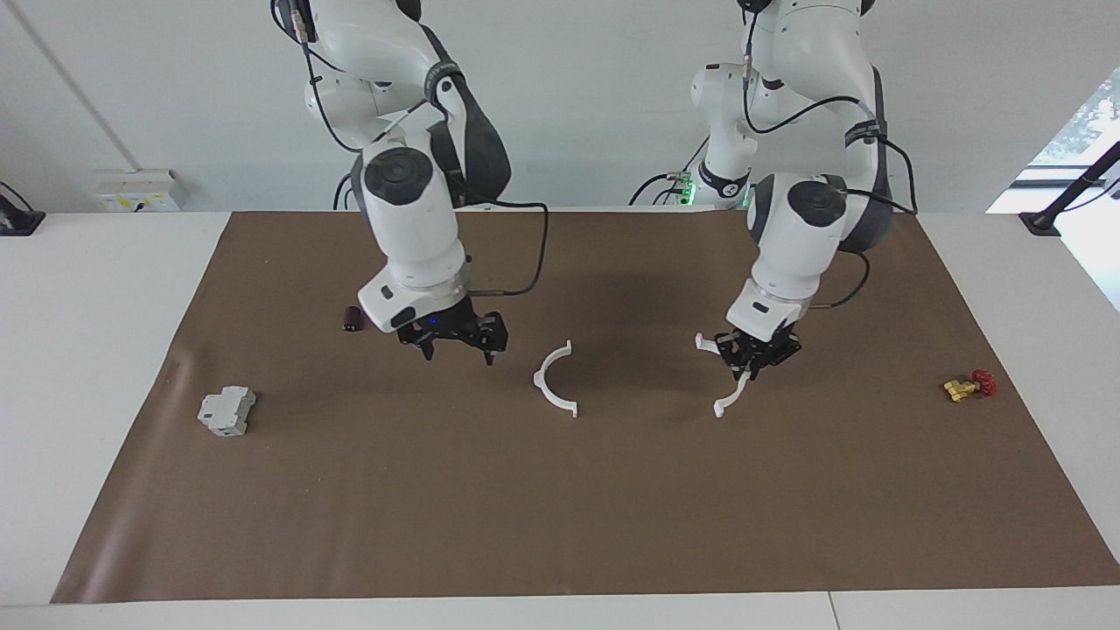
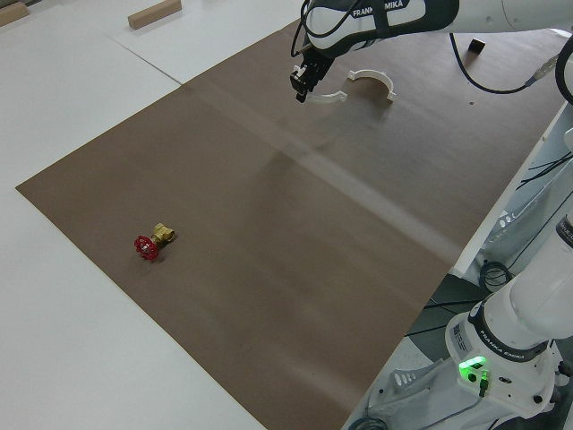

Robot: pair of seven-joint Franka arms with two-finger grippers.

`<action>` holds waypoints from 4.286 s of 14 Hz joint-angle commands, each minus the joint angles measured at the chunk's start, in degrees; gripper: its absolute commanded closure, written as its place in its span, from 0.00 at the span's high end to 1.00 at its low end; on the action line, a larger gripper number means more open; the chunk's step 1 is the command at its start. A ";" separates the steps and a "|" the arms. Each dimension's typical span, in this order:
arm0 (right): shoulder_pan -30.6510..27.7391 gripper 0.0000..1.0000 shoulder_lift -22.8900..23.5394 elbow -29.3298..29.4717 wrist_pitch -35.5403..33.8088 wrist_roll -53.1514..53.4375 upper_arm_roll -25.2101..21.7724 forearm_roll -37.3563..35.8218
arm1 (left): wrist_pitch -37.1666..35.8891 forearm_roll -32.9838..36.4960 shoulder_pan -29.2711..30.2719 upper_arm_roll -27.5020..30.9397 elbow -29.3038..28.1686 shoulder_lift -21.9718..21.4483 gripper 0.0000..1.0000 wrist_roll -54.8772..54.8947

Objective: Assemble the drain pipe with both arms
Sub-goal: 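Release the clamp half and withdraw the right gripper, then press the left clamp half against the placed half with the left gripper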

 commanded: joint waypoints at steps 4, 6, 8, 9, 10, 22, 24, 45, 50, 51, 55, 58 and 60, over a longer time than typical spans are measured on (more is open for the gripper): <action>-13.10 1.00 -9.29 -0.86 -12.94 -13.33 0.48 -0.50 | -3.82 2.99 -10.74 0.88 8.84 8.86 0.00 -18.31; -14.43 1.00 -11.75 0.53 -17.86 -17.20 0.13 -4.26 | -3.73 2.90 -12.59 0.79 9.02 10.01 0.00 -19.74; -14.96 1.00 -13.42 0.72 -21.74 -17.48 -0.04 -5.69 | -3.47 2.90 -14.00 0.79 10.07 11.59 0.00 -20.87; -16.18 1.00 -13.69 0.37 -22.54 -17.57 -0.04 -5.60 | -3.03 2.99 -14.35 0.79 10.43 12.46 0.00 -21.40; -16.28 1.00 -13.96 -0.33 -22.54 -17.66 -0.04 -5.17 | -2.77 2.99 -15.57 0.88 10.43 13.26 0.00 -21.50; -18.47 1.00 -18.62 -5.61 -19.64 -17.83 0.83 -4.99 | 4.35 3.96 -16.20 0.61 5.60 12.74 0.00 -21.59; -18.83 1.00 -18.62 -5.52 -19.99 -17.75 1.36 -4.99 | 4.53 3.96 -16.46 0.61 4.89 12.47 0.00 -21.59; -19.35 1.00 -18.00 -5.08 -19.38 -17.22 2.51 -4.81 | 9.28 3.96 -16.99 0.53 3.31 12.38 0.00 -20.88; -19.35 1.00 -18.18 -5.26 -19.64 -17.39 2.51 -4.81 | 10.32 3.96 -16.82 0.44 2.61 12.21 0.00 -20.01; -19.35 1.00 -18.18 -5.26 -19.64 -17.31 2.51 -4.72 | 10.85 3.87 -16.64 0.44 2.52 12.21 0.00 -19.83; -19.35 1.00 -18.18 -5.26 -19.47 -17.39 2.51 -4.64 | 11.04 3.69 -16.64 0.44 2.52 12.21 0.66 -19.83; -19.35 1.00 -18.09 -5.26 -19.38 -17.48 2.51 -4.55 | 11.04 3.69 -16.55 0.44 2.52 12.21 0.76 -19.83; -19.35 1.00 -18.18 -5.26 -19.38 -17.57 2.51 -4.55 | 10.95 3.69 -16.73 0.44 2.69 12.30 0.92 -19.83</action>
